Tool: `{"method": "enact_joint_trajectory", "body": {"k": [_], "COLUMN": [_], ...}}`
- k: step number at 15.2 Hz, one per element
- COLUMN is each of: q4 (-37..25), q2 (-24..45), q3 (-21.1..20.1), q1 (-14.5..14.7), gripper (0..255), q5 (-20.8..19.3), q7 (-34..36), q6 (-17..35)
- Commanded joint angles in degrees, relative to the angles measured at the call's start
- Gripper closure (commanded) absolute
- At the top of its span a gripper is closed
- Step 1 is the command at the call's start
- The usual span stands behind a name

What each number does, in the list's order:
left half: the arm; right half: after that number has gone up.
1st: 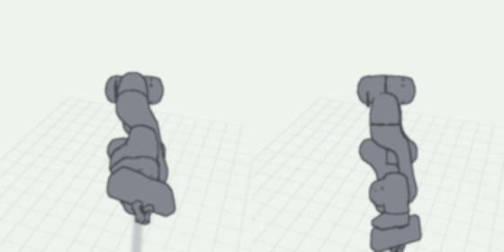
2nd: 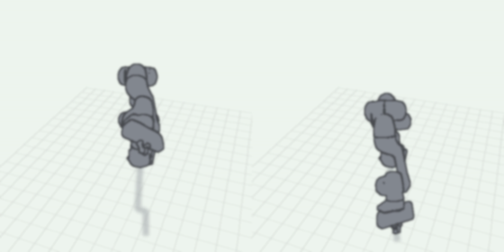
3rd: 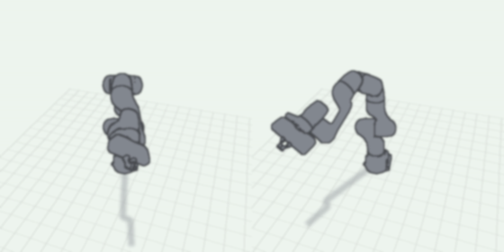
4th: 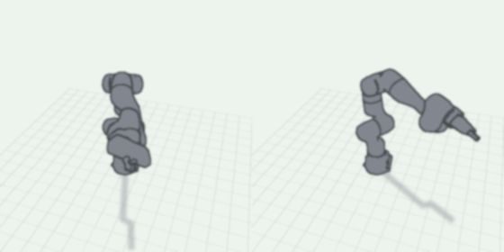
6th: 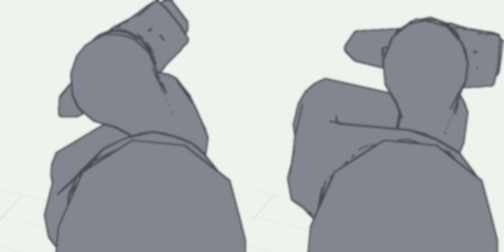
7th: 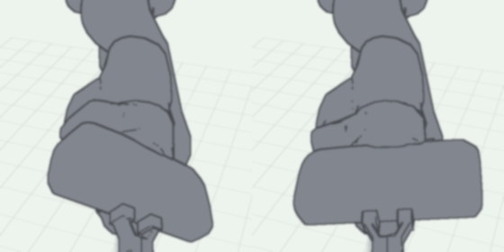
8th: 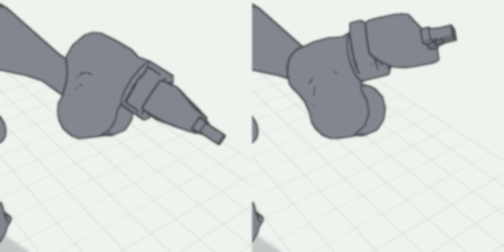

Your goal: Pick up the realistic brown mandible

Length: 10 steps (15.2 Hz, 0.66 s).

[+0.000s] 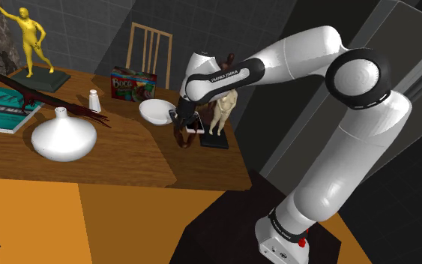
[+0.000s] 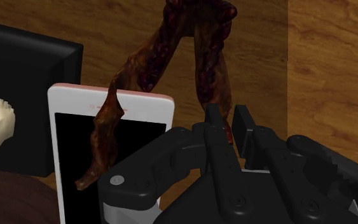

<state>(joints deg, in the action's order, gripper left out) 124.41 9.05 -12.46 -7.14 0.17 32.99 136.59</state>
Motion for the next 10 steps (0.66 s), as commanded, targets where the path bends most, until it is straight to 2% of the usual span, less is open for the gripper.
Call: {"method": "enact_joint_trajectory", "body": {"k": [1, 10], "q4": [-0.59, -2.74], "q2": [-1.01, -4.10], "q3": [-0.09, -0.21], "q1": [-0.01, -0.18], "gripper": [255, 255], "q5": [0.27, 1.09], "q7": [-0.06, -0.50], "q6": [-1.58, -6.76]}}
